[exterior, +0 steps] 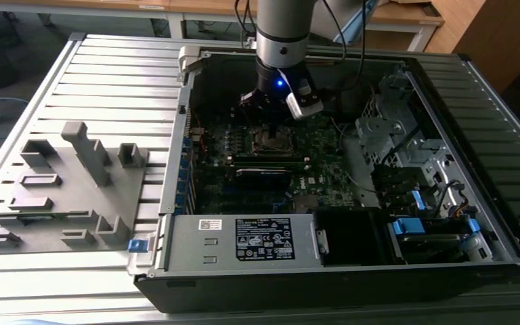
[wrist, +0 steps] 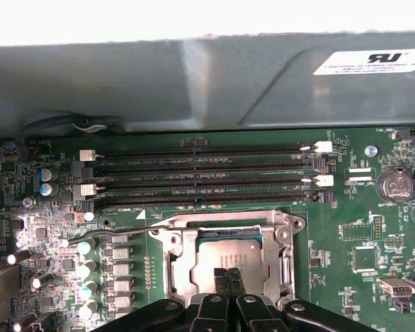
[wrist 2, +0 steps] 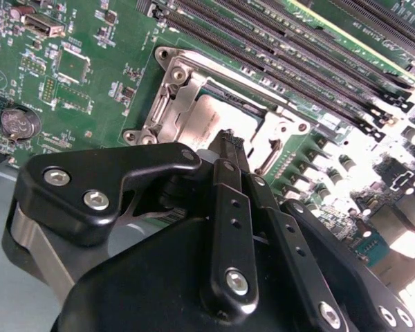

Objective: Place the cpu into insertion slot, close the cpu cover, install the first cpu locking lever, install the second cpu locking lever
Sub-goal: 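Install the first cpu locking lever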

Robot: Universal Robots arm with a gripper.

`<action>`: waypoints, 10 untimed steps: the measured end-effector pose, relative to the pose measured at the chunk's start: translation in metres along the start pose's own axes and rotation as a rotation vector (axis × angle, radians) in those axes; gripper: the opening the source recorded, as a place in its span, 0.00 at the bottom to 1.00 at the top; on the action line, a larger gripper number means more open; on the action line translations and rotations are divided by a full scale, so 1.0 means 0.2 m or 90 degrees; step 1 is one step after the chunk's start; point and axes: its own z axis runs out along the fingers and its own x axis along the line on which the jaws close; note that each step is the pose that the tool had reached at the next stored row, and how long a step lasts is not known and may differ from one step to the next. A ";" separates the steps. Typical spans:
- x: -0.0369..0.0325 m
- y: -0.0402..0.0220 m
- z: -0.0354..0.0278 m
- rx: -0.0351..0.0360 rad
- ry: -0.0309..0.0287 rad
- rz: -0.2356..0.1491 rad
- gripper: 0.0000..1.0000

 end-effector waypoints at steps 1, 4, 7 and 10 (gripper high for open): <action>0.000 0.000 0.000 0.0005 0.0000 0.000 0.11; 0.000 0.001 0.000 0.0019 -0.0001 0.000 0.11; 0.000 0.001 0.000 0.0030 -0.0002 0.000 0.11; 0.001 0.005 0.000 0.0038 -0.0002 0.000 0.11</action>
